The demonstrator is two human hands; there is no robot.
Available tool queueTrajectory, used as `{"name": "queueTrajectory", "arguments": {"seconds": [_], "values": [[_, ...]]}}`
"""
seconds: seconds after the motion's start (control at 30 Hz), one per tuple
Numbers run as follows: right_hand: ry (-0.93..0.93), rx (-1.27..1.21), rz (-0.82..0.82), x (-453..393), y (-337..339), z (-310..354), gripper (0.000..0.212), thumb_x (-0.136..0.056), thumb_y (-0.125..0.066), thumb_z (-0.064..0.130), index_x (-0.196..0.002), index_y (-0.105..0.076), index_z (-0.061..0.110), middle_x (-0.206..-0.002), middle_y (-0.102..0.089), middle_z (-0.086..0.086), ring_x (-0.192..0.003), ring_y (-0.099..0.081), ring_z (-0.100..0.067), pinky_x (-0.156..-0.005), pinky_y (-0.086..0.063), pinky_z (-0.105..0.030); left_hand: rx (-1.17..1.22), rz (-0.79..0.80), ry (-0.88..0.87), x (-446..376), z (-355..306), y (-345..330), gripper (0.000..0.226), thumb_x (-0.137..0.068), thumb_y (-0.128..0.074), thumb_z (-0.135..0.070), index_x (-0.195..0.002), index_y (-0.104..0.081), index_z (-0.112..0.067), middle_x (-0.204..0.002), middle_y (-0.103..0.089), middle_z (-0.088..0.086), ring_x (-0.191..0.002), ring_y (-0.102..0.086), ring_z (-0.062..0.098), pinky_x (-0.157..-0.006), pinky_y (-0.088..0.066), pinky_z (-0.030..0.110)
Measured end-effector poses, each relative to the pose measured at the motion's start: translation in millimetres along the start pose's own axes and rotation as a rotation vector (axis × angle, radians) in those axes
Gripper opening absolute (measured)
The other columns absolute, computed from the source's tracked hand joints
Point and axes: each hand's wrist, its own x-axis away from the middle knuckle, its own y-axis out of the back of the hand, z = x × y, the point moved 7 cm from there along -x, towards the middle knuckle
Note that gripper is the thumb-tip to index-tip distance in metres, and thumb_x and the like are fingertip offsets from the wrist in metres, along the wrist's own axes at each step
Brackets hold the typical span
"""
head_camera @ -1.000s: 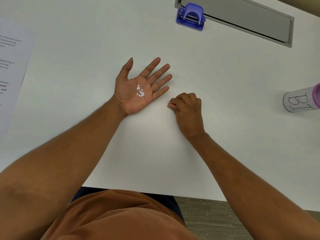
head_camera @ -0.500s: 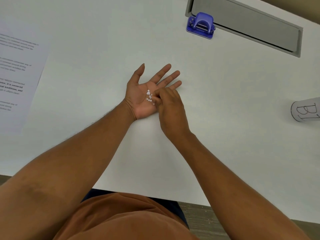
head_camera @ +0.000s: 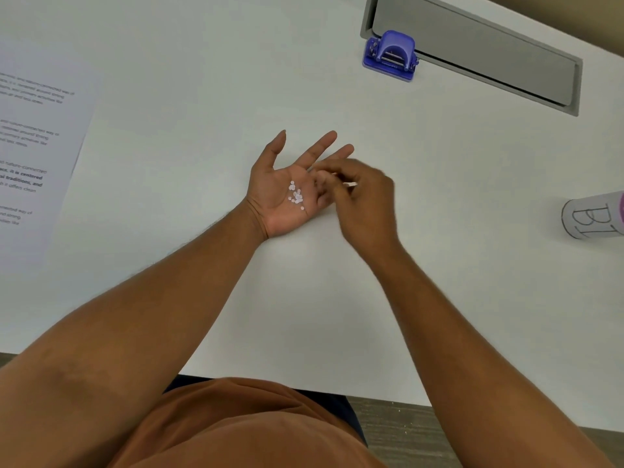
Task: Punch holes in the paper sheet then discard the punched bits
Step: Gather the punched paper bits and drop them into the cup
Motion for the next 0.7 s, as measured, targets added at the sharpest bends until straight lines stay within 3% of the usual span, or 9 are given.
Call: {"name": "queueTrajectory", "arguments": {"seconds": [0.13,0.27,0.4,0.5,0.6,0.7], "values": [[-0.146,-0.029,-0.167,9,52,-47,0.013,-0.094,-0.073,0.021,-0.105,-0.079,0.024,-0.099,-0.078,0.016,-0.088,-0.073,-0.007,-0.080,-0.058,-0.023,0.029,0.018,0.010,1,0,1,0.073,-0.106,-0.041,-0.063,-0.165,-0.036,-0.022,-0.174,-0.032,0.012,-0.161,-0.030,0.033,-0.134,-0.015,0.049],[-0.190,0.142,-0.135,37,65,-89,0.011,-0.094,-0.074,0.020,-0.103,-0.079,0.024,-0.098,-0.074,0.015,-0.086,-0.067,-0.002,-0.080,-0.054,-0.020,0.066,0.028,0.006,0,0,2,0.073,-0.106,-0.038,-0.065,-0.166,-0.035,-0.023,-0.174,-0.031,0.012,-0.162,-0.028,0.036,-0.134,-0.015,0.050],[-0.153,0.170,-0.020,54,43,-105,0.015,-0.095,-0.074,0.019,-0.109,-0.080,0.021,-0.101,-0.071,0.009,-0.093,-0.066,-0.004,-0.088,-0.055,-0.027,0.086,0.009,-0.016,1,-2,3,0.074,-0.106,-0.036,-0.066,-0.166,-0.034,-0.023,-0.175,-0.030,0.011,-0.162,-0.027,0.036,-0.135,-0.014,0.050],[-0.090,0.257,-0.038,58,31,-102,0.019,-0.098,-0.071,0.023,-0.115,-0.079,0.024,-0.101,-0.066,0.007,-0.095,-0.061,-0.014,-0.088,-0.053,-0.034,0.102,-0.010,-0.039,5,-4,3,0.073,-0.107,-0.035,-0.066,-0.166,-0.034,-0.024,-0.174,-0.031,0.011,-0.162,-0.028,0.036,-0.135,-0.014,0.049],[0.062,0.291,0.002,64,15,-85,0.019,-0.100,-0.068,0.016,-0.115,-0.080,0.017,-0.103,-0.067,0.002,-0.097,-0.060,-0.019,-0.088,-0.050,-0.032,0.115,-0.045,-0.080,15,-6,5,0.071,-0.107,-0.036,-0.064,-0.165,-0.036,-0.023,-0.173,-0.033,0.012,-0.161,-0.029,0.036,-0.135,-0.015,0.050],[0.083,0.137,-0.040,72,14,-75,0.020,-0.102,-0.063,0.007,-0.115,-0.078,0.010,-0.112,-0.074,0.000,-0.106,-0.067,-0.016,-0.097,-0.053,-0.029,0.116,-0.082,-0.142,37,-13,7,0.070,-0.108,-0.035,-0.064,-0.162,-0.041,-0.022,-0.174,-0.032,0.010,-0.162,-0.027,0.036,-0.135,-0.013,0.050]]}}
